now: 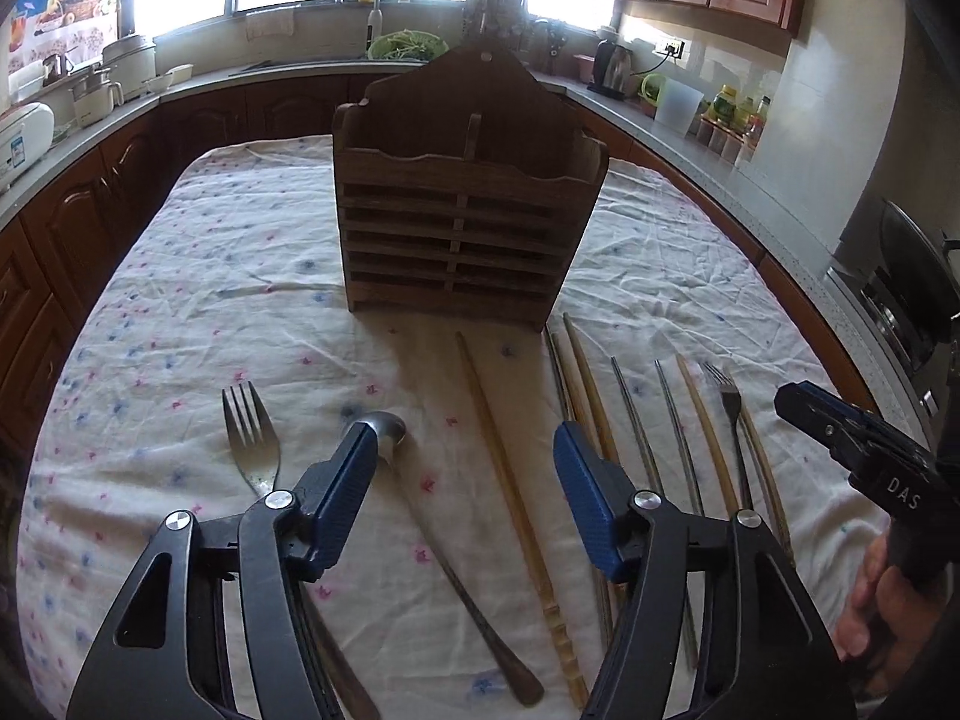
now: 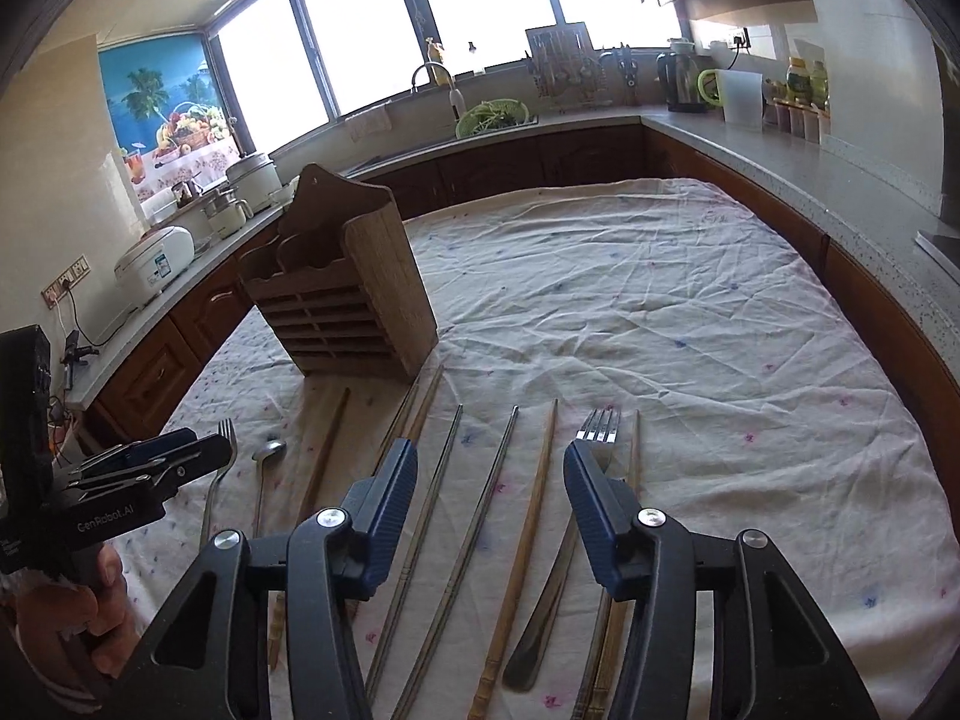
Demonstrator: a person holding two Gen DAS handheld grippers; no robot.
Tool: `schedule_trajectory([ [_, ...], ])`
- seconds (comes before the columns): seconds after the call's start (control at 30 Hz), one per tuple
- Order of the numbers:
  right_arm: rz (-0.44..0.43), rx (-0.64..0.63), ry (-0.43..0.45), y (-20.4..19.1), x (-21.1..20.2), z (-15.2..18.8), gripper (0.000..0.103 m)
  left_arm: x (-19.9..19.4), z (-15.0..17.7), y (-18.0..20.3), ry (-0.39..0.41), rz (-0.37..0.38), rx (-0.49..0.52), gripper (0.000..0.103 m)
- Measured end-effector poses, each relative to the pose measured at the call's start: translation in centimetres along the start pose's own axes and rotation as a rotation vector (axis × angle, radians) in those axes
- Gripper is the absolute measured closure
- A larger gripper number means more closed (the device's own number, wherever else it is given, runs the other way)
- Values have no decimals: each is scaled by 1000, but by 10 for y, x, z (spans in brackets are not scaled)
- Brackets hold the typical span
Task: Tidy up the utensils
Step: 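Grasp a wooden chopstick with the right tool while the left tool grasps another chopstick, then lift both chopsticks and carry them over the wooden utensil holder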
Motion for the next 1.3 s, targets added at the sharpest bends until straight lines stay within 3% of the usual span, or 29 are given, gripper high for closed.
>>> schedule_trajectory([
  [0.13, -17, 45, -66, 8, 30, -2, 70, 26, -10, 0, -53, 12, -8, 49],
  [0.4, 15, 55, -148, 19, 76, -9, 76, 69, -23, 5, -133, 21, 13, 59],
  [0.6, 52, 48, -198, 28, 98, -8, 80, 97, -21, 7, -195, 10, 28, 73],
  [0.63, 57, 44, -206, 29, 101, -8, 84, 100, -20, 6, -204, 9, 30, 75],
  [0.8, 71, 28, -218, 30, 109, -10, 84, 104, -22, 12, -196, -23, 82, 76],
  [0.97, 104, -10, -216, 27, 112, -10, 91, 105, -23, 16, -181, -52, 132, 94],
  [1.0, 113, -18, -218, 28, 112, -10, 95, 104, -24, 16, -180, -48, 130, 94],
  [1.17, 83, 7, -214, 29, 109, -11, 97, 94, -23, 18, -174, -9, 113, 97],
  [1.3, 37, 31, -167, 23, 89, -17, 98, 67, -25, 18, -123, 31, 95, 98],
])
Point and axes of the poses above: each gripper's, at about its wrist camera, not at the fingertips, and x roughly the way its jaws point, y to its right, z to its underside, the point moved 7 cm from there along x, roughly the way its jaws point
